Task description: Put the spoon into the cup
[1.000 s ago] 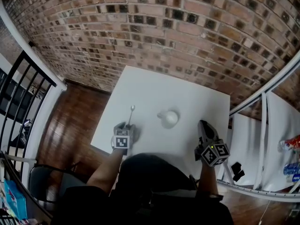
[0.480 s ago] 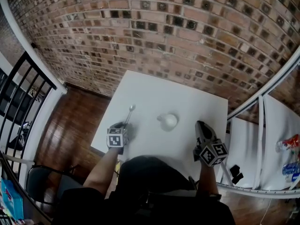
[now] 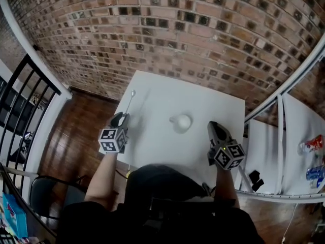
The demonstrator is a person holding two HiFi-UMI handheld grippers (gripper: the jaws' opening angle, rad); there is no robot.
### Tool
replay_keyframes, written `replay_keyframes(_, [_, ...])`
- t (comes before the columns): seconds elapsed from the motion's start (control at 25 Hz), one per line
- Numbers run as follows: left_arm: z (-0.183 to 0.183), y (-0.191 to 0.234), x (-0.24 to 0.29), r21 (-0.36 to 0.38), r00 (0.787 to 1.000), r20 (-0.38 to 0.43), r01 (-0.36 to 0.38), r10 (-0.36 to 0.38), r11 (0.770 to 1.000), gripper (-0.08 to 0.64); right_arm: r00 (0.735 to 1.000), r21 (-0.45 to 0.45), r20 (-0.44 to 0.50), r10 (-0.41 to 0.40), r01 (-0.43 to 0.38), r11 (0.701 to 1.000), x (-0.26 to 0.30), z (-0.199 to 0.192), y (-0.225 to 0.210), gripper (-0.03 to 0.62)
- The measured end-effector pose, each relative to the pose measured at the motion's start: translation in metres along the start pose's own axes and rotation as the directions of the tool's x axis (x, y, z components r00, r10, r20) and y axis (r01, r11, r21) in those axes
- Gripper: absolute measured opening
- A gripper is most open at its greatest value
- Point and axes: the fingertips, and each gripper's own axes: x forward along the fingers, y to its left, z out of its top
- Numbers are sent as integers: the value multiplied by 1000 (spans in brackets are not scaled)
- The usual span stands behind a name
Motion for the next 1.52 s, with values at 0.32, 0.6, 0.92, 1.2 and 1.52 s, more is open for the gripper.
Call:
replay_keyframes(0.32, [37, -29, -24, 12, 986, 109, 125, -126, 992, 129, 1000, 8, -1, 0, 0, 1000, -9, -7, 11, 5])
replay_keyframes(0.6, [18, -107, -25, 117, 927, 16, 372, -376, 921, 129, 999, 18, -1, -34, 34, 999, -32, -12, 9, 5])
replay_keyframes(0.92, [22, -158, -18, 183, 861, -10, 502, -508, 846, 129, 995, 33, 12, -103, 102, 994, -65, -15, -1, 5])
replay_keyframes(1.2, [21, -185, -10, 188, 826, -40, 558, -562, 808, 129, 991, 41, 17, -132, 131, 991, -76, -16, -9, 5])
replay_keyframes(1.52, [-36, -211, 1, 142, 783, -256, 611, -567, 779, 130, 991, 60, 13, -134, 133, 989, -82, -24, -15, 5])
